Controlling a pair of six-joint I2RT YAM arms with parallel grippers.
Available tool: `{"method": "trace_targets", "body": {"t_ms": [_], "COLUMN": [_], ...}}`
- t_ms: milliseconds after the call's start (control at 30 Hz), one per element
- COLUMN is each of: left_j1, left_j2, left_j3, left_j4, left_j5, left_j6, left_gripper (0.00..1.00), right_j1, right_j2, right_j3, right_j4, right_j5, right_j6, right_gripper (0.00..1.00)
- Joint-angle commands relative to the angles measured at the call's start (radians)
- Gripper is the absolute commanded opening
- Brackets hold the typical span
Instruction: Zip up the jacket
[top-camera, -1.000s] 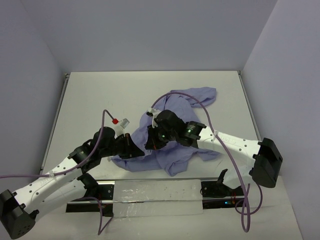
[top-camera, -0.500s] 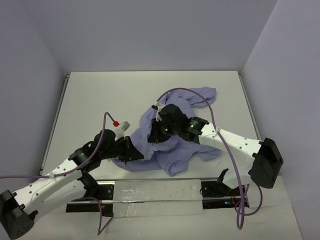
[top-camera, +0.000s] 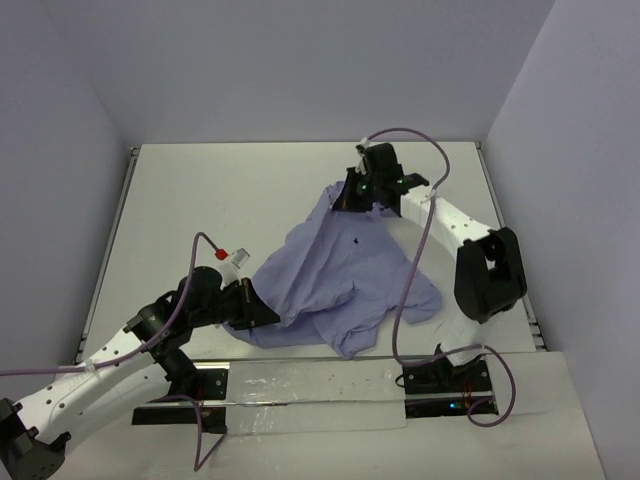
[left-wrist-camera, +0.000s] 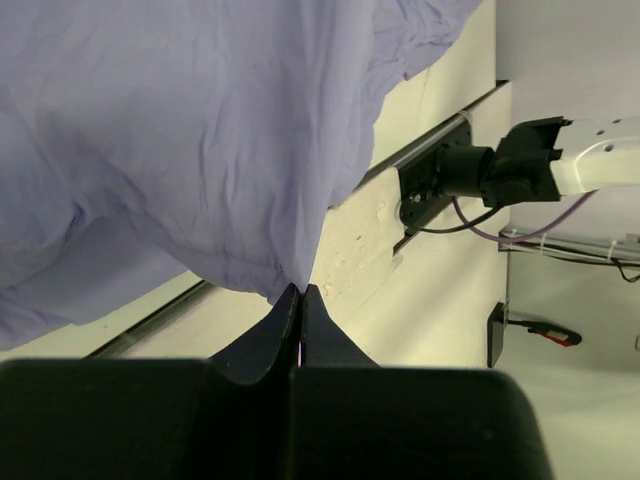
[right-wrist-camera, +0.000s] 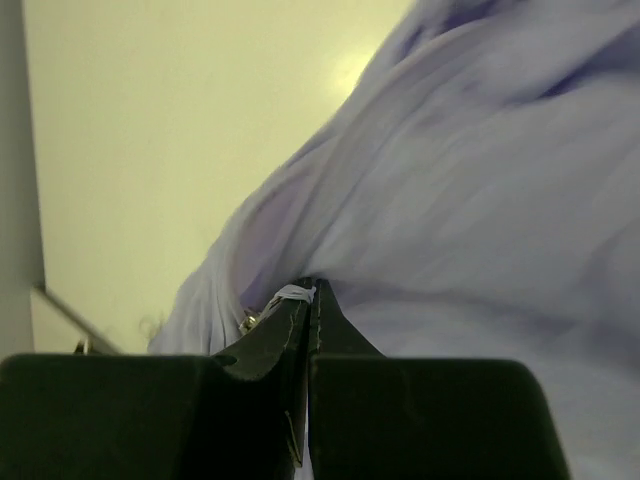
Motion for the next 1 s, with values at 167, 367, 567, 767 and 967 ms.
{"method": "trace_targets", "body": {"t_ms": [167, 367, 567, 767, 967], "left_j1": [-0.01, 0.03, 0.408, 0.643, 0.663], "left_j2": [0.064, 0.2, 0.395, 0.594, 0.693], "left_j3": [0.137, 0.372, 0.619, 1.007, 1.209], "left_j4": [-0.179, -0.289, -0.212, -0.184, -0.186], "left_j5": [-0.11, -0.417, -0.515, -0.508, -0.478], "left_j6": [0.012, 0.12, 0.372, 0.483, 0.496], "left_gripper": [0.0, 0.0, 0.0, 0.0, 0.0], "right_j1": [-0.347, -0.473, -0.549, -0.563, -0.56], "right_j2": [0.263, 0.263, 0.137, -0.061, -0.286], "right_j3": [0.363, 0.382, 0.338, 0.217, 0.031], "right_j4": [-0.043, -0.03, -0.024, 0.017, 0.111], "right_j5": [0.002, -0.044, -0.055, -0.056, -0.092], "right_j6": [-0.025, 0.002, 0.001, 0.008, 0.037], "right_gripper": [0.0, 0.0, 0.0, 0.0, 0.0]}}
